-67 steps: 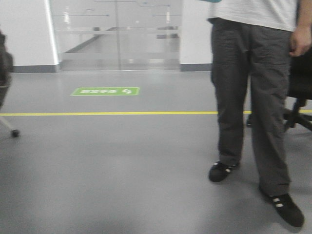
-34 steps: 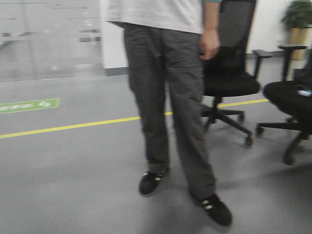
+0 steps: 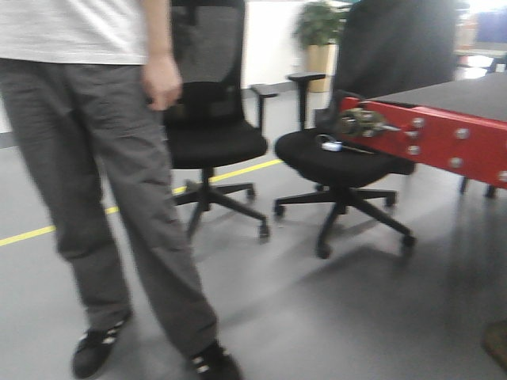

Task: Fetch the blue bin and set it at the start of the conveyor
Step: 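Hold the bin in both grippers while driving to the red-framed conveyor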

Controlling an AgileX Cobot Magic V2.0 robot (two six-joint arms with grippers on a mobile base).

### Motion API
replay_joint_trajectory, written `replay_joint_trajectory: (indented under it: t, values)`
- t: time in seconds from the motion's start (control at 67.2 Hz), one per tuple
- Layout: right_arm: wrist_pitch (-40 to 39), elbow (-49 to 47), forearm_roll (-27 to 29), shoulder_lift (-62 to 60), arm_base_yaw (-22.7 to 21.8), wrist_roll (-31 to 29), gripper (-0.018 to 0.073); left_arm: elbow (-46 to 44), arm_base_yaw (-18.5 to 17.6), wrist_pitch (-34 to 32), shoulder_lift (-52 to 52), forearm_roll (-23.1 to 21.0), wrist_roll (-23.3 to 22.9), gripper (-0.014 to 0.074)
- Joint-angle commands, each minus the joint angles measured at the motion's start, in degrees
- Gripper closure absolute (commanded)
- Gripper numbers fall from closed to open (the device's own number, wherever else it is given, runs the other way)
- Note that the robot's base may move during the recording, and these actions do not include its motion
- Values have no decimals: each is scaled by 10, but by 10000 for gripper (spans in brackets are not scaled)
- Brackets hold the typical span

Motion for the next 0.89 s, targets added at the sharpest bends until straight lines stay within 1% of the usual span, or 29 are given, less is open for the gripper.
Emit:
replay_joint_trajectory:
  t: [0.0,0.208,0.7,0.878]
  values:
    - [-2,-3,-29,-8,-5,-16,712,-7,2,-41,-8,2,-7,708]
    - [-14,-3,-29,-8,-5,-16,712,-7,2,-41,-8,12,-7,708]
    - [-111,-3,-29,-8,-5,-16,712,-6,2,-41,-7,21,-7,708]
    - [-124,-3,-29,-8,-5,-16,712,-6,2,-41,-7,22,-7,708]
